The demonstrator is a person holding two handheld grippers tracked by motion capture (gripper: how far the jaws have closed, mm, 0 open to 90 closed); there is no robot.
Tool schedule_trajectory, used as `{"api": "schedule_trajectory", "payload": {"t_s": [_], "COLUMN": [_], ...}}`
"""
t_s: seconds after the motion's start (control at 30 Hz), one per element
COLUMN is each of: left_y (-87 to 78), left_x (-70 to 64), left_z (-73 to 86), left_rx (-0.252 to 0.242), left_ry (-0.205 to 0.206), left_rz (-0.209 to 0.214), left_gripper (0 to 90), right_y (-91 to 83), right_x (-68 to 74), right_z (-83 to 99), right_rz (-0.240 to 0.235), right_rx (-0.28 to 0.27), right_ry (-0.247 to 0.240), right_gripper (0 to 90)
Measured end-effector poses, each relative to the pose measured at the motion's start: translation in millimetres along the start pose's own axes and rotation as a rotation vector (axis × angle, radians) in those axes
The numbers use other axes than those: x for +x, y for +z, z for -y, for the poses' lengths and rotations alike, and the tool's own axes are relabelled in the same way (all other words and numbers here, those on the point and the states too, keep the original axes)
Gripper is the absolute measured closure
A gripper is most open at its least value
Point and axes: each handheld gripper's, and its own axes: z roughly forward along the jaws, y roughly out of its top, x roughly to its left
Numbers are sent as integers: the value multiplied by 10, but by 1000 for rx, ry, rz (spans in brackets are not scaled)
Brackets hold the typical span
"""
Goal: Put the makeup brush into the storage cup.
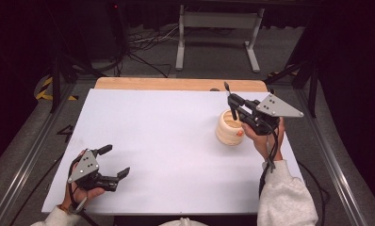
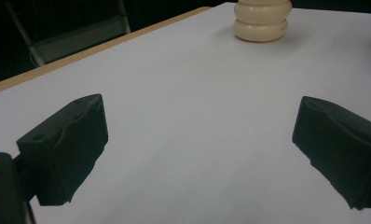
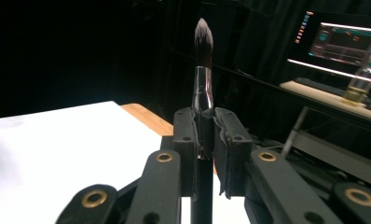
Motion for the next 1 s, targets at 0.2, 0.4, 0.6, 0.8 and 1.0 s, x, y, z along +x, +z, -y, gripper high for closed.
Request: {"api": "schedule_trajectory", "payload": {"t_s": [0.2,0.4,0.6,0.8,1.0], "left_y": [2,3,1,6,4], "left_x": [-7,-1,7,3,14], "left_z": [2,2,6,7,12], "left_rx": [2,7,7,10,4], "left_ry": [-5,-8,-11,-15,-24], "left_rz": [4,3,0,2,-5], "left_gripper": [43,43,43,43,43], "right_y": [39,32,57,104,126], "right_x": [-113,-246,-321,-335,-339], "right_z": [62,229,472,617,740], "right_rz": [48,127,152,170,173], "right_rx": [0,-24,-16,-13,-18], "right_ry": [33,97,159,194,221], "right_gripper": [801,801,801,800,801]}}
